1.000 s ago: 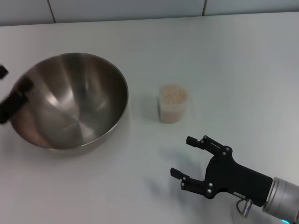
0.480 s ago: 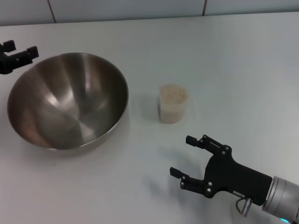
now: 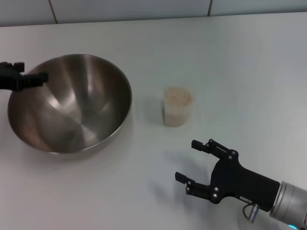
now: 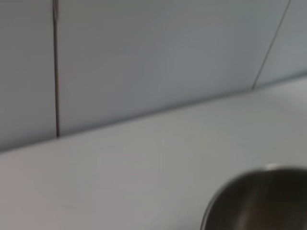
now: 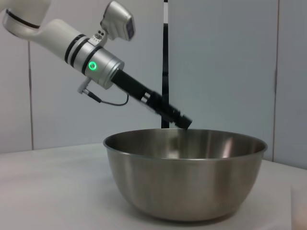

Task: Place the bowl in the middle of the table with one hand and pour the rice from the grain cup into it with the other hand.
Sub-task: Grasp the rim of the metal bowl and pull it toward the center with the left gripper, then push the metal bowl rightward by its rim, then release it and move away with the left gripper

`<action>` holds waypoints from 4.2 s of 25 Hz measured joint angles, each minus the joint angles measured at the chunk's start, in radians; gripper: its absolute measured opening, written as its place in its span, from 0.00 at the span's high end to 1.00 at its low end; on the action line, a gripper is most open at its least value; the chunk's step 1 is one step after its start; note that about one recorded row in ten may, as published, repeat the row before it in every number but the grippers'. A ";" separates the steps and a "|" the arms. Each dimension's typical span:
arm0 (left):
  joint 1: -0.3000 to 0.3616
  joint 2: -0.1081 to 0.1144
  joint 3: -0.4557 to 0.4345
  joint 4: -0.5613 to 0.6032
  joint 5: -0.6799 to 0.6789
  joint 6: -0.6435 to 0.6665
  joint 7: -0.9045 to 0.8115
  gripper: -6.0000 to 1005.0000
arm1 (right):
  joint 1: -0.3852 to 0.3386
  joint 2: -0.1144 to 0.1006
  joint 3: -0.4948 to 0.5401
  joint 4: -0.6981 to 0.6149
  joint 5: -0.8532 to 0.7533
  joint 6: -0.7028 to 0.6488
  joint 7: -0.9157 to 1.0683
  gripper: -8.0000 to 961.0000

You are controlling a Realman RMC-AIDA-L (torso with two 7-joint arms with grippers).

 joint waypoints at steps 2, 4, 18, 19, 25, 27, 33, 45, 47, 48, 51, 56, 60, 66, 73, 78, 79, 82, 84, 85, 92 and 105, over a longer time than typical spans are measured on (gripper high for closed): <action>-0.011 -0.001 0.012 0.000 0.053 -0.005 -0.021 0.21 | 0.000 0.000 0.000 0.000 0.000 0.001 0.000 0.14; -0.016 -0.002 0.036 -0.001 0.090 -0.019 -0.043 0.21 | 0.000 0.000 0.000 0.000 0.000 0.001 0.000 0.14; -0.041 0.003 0.083 -0.005 0.143 -0.028 -0.087 0.35 | -0.001 0.000 0.000 -0.001 0.000 0.001 0.001 0.14; -0.047 0.003 0.084 -0.007 0.156 -0.026 -0.088 0.40 | 0.000 0.000 0.000 -0.001 0.000 0.001 0.001 0.14; -0.068 -0.001 0.087 -0.014 0.206 -0.028 -0.100 0.57 | 0.002 0.000 0.000 -0.002 0.000 0.001 0.001 0.14; -0.070 0.000 0.087 -0.014 0.208 -0.030 -0.105 0.61 | 0.001 0.000 0.000 -0.002 0.000 0.001 0.001 0.14; -0.078 0.004 0.081 -0.015 0.207 -0.024 -0.124 0.78 | 0.002 0.000 0.000 -0.002 0.000 0.001 0.001 0.14; -0.160 0.050 0.079 -0.083 0.210 0.035 -0.230 0.85 | 0.004 0.000 0.000 -0.002 0.000 0.001 0.001 0.14; -0.206 0.083 0.079 -0.141 0.212 0.052 -0.267 0.87 | 0.004 0.000 0.000 -0.001 0.000 0.001 0.001 0.14; -0.206 0.083 0.079 -0.141 0.212 0.052 -0.267 0.87 | 0.004 0.000 0.000 -0.001 0.000 0.001 0.001 0.14; -0.264 0.118 0.076 -0.220 0.216 0.073 -0.292 0.89 | 0.004 0.000 0.000 0.000 0.000 0.001 0.001 0.14; -0.297 0.131 0.076 -0.256 0.220 0.085 -0.299 0.92 | 0.005 0.000 0.000 0.000 0.000 0.001 0.001 0.14; -0.356 0.159 0.062 -0.298 0.245 0.132 -0.306 0.94 | 0.007 0.000 0.000 0.000 0.000 0.001 0.001 0.14; -0.392 0.197 -0.009 -0.368 0.241 0.184 -0.274 0.93 | 0.009 0.000 0.000 0.000 0.000 0.004 0.001 0.14; -0.414 0.199 -0.042 -0.406 0.243 0.205 -0.247 0.93 | 0.014 0.000 0.000 0.002 0.000 0.013 0.001 0.14; -0.418 0.169 -0.018 -0.412 0.245 0.172 -0.246 0.92 | 0.016 0.001 0.000 0.003 0.000 0.013 0.002 0.14; -0.420 0.162 0.006 -0.415 0.246 0.152 -0.246 0.92 | 0.016 0.002 0.000 0.003 0.000 0.014 0.002 0.14; -0.420 0.157 0.021 -0.416 0.246 0.140 -0.246 0.91 | 0.015 0.002 0.000 0.003 0.000 0.014 0.002 0.14; -0.417 0.152 0.032 -0.417 0.247 0.127 -0.246 0.91 | 0.015 0.002 0.000 0.003 0.000 0.014 0.002 0.14; -0.417 0.152 0.032 -0.417 0.247 0.127 -0.246 0.91 | 0.015 0.002 0.000 0.003 0.000 0.014 0.002 0.14; -0.410 0.147 0.036 -0.418 0.249 0.105 -0.245 0.90 | 0.015 0.001 0.000 0.003 0.000 0.014 0.002 0.14; -0.406 0.130 0.037 -0.403 0.274 0.070 -0.250 0.88 | 0.013 0.000 0.000 0.003 0.000 0.014 0.002 0.14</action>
